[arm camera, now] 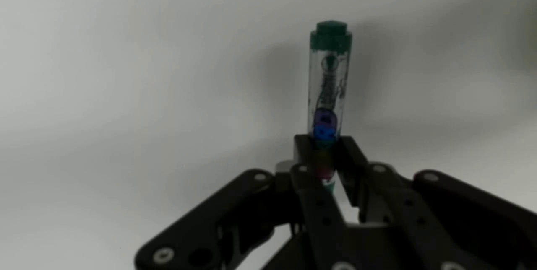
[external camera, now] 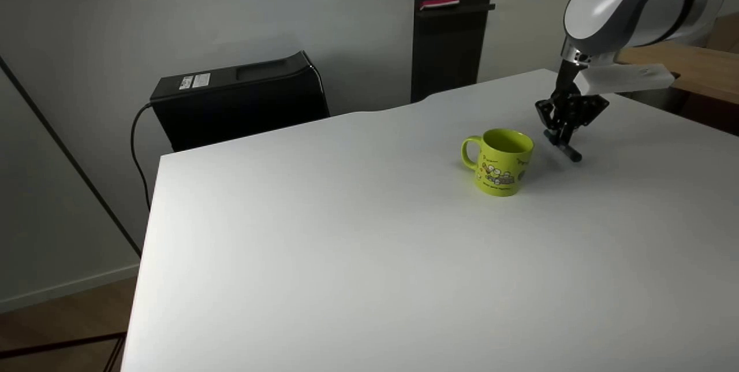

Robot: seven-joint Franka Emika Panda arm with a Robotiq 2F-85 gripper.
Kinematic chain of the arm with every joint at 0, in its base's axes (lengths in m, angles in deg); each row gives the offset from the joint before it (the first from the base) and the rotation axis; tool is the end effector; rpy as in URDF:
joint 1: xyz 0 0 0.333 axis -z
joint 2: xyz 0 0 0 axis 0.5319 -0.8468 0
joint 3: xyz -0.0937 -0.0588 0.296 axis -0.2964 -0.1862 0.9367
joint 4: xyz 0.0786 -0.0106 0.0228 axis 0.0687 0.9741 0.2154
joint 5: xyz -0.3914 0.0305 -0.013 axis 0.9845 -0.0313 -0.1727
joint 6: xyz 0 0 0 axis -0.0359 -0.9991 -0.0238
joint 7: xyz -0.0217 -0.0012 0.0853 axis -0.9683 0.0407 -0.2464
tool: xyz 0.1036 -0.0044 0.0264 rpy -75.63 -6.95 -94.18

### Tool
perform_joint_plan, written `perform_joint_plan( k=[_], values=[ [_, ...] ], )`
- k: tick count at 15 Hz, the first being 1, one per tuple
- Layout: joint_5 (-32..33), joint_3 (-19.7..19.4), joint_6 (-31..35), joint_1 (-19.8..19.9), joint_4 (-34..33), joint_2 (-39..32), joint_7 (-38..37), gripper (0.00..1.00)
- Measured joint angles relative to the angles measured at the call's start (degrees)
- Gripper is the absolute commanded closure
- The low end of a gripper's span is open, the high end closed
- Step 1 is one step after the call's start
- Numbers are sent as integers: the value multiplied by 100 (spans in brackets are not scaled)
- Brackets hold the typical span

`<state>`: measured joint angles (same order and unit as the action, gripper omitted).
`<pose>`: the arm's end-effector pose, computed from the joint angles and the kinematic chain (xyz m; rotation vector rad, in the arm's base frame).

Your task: Take the marker off of the table and place it in the green cup

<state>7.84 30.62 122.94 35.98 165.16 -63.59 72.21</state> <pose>0.6464 -0.1229 0.1409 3.0342 -0.5664 0.0714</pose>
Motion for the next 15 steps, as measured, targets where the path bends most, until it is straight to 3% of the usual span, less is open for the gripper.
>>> perform_joint_plan(
  k=[5, 15],
  values=[
    [108, -161, 57, -204, -155, 111, -155, 95],
    [905, -720, 794, -1185, 2, 828, -1111, 95]
  ],
)
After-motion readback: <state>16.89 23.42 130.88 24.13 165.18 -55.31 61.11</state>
